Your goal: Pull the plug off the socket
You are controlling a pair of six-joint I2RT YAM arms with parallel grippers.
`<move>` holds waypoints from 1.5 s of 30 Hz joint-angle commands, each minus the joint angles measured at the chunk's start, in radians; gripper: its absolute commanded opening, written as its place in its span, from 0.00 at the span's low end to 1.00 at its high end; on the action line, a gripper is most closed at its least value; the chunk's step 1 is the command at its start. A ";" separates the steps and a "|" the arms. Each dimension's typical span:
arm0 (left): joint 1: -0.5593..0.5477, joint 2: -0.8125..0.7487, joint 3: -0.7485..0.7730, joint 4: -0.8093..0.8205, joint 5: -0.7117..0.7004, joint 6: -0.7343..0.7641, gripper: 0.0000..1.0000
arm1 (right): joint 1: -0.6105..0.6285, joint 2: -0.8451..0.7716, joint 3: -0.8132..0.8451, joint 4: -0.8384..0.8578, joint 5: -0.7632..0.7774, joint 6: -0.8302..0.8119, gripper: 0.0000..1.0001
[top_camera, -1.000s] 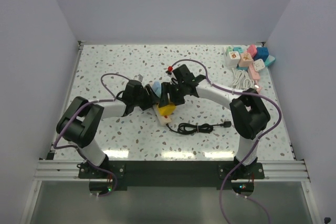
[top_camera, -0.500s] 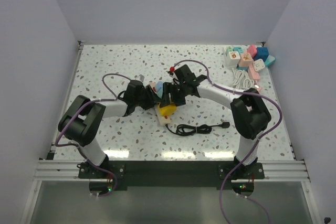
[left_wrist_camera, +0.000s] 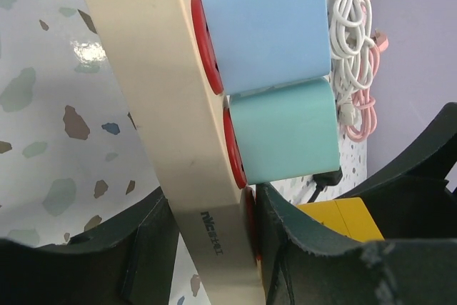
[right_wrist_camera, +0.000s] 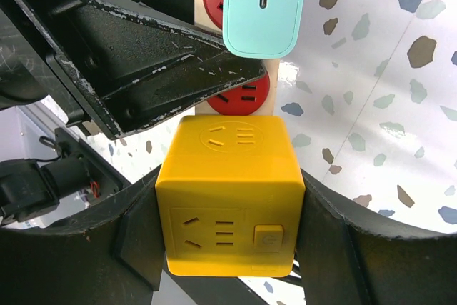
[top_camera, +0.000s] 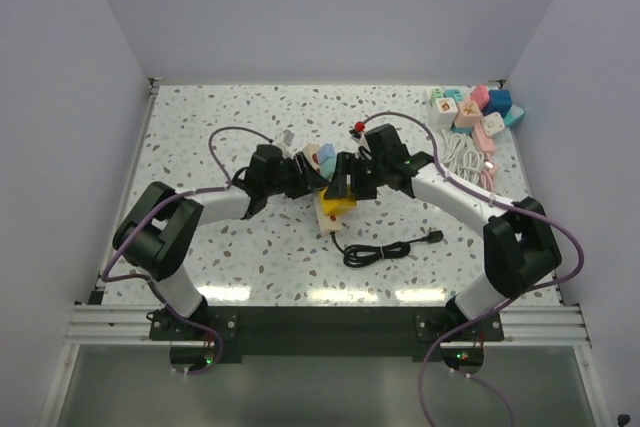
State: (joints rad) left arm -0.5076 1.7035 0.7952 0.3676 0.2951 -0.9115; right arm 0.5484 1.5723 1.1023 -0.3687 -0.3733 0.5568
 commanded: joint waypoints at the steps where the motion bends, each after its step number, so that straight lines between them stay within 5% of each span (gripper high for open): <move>1: 0.061 0.051 -0.033 -0.196 -0.177 0.171 0.00 | -0.050 -0.138 0.014 -0.038 0.003 -0.064 0.00; 7: 0.064 0.077 -0.007 -0.191 -0.146 0.186 0.00 | -0.084 -0.126 -0.007 -0.030 -0.126 -0.095 0.00; 12: 0.081 0.067 -0.024 -0.119 -0.078 0.175 0.00 | -0.100 -0.074 -0.107 0.226 -0.321 -0.023 0.00; 21: 0.130 0.035 0.022 -0.235 -0.071 0.229 0.00 | -0.245 -0.185 -0.084 0.104 -0.250 -0.072 0.00; 25: 0.158 0.038 0.022 -0.276 -0.086 0.247 0.00 | -0.251 -0.209 0.039 -0.177 -0.043 -0.185 0.00; 35: 0.161 -0.051 0.052 -0.225 -0.033 0.230 0.00 | -0.248 -0.241 0.056 -0.243 0.152 -0.198 0.00; 41: 0.161 -0.071 0.088 -0.231 0.042 0.264 0.00 | -0.251 -0.080 0.178 -0.349 0.577 -0.156 0.00; 45: 0.161 -0.094 0.082 -0.220 0.091 0.272 0.00 | -0.251 -0.003 0.232 -0.351 0.560 -0.161 0.00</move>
State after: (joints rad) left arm -0.3431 1.6768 0.8341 0.0986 0.3138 -0.6857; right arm 0.2962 1.5475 1.2716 -0.6903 0.0887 0.3824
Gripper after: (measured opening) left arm 0.429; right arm 0.633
